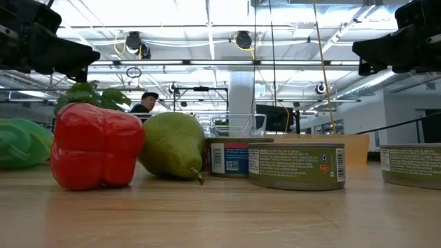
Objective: Pick & Place Food Item
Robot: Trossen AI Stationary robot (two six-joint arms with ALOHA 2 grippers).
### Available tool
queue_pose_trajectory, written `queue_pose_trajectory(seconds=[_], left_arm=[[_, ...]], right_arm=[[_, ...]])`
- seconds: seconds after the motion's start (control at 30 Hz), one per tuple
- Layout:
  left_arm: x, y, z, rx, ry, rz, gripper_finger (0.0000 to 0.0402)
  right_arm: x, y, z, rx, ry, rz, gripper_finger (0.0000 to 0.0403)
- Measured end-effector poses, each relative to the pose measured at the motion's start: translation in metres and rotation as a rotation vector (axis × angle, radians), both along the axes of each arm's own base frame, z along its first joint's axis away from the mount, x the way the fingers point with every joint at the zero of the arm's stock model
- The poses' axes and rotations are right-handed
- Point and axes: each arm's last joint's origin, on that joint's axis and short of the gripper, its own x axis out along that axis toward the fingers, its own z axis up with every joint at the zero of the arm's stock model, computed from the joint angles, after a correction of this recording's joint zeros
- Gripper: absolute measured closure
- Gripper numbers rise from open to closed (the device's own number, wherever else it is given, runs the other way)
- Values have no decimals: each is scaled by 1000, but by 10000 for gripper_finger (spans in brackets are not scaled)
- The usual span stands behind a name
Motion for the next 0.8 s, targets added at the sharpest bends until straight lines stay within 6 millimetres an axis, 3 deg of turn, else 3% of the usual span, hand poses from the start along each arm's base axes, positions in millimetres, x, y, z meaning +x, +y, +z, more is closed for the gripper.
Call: queue_pose_trajectory(seconds=[0.57, 0.7, 0.8], left_arm=[[0, 1, 0, 39, -4, 27, 293], [0, 1, 6, 48, -71, 35, 293], [-1, 0, 11, -51, -113, 1, 293]], right_arm=[[0, 0, 0, 0, 0, 0, 403], [0, 0, 0, 0, 0, 0, 403], [0, 0, 0, 0, 0, 0, 403]])
